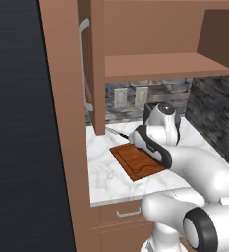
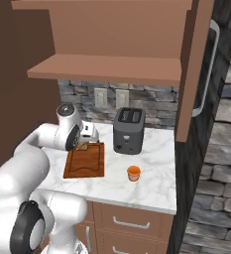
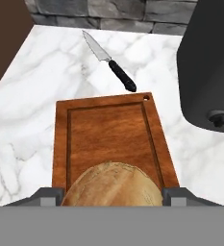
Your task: Pick the bread, place it on the cutting board, pick the jam, place it on the counter, and close the cabinet.
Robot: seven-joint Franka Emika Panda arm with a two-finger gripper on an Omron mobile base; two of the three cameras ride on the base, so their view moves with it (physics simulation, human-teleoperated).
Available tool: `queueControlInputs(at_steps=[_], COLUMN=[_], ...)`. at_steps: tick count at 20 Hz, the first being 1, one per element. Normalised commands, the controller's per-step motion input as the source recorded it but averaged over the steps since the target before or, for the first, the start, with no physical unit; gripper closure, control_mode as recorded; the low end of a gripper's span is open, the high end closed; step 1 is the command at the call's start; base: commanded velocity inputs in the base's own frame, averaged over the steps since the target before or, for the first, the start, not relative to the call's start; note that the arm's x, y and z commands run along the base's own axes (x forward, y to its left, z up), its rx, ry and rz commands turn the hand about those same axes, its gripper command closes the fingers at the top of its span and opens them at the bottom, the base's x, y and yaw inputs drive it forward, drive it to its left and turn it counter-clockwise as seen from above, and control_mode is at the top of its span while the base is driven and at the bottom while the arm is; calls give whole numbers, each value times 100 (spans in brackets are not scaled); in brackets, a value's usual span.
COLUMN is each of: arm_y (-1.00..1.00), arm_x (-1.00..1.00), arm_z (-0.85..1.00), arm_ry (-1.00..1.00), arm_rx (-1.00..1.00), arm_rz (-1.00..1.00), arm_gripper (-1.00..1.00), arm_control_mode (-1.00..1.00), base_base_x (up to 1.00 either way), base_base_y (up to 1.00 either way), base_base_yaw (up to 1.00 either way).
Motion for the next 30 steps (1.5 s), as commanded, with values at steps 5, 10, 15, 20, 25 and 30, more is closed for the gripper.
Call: queueControlInputs(at_steps=[5, 10, 15, 20, 25, 30], arm_y=[0, 0, 0, 0, 0, 0], arm_x=[11, 6, 3, 0, 0, 0], arm_z=[-25, -27, -21, -19, -20, -20], arm_ry=[0, 0, 0, 0, 0, 0], arm_rx=[0, 0, 0, 0, 0, 0], arm_rz=[0, 0, 0, 0, 0, 0], arm_gripper=[100, 100, 100, 100, 100, 100], arm_control_mode=[-100, -100, -100, -100, -100, -100], base_base_x=[0, 0, 0, 0, 0, 0], base_base_y=[0, 0, 0, 0, 0, 0], base_base_yaw=[0, 0, 0, 0, 0, 0])
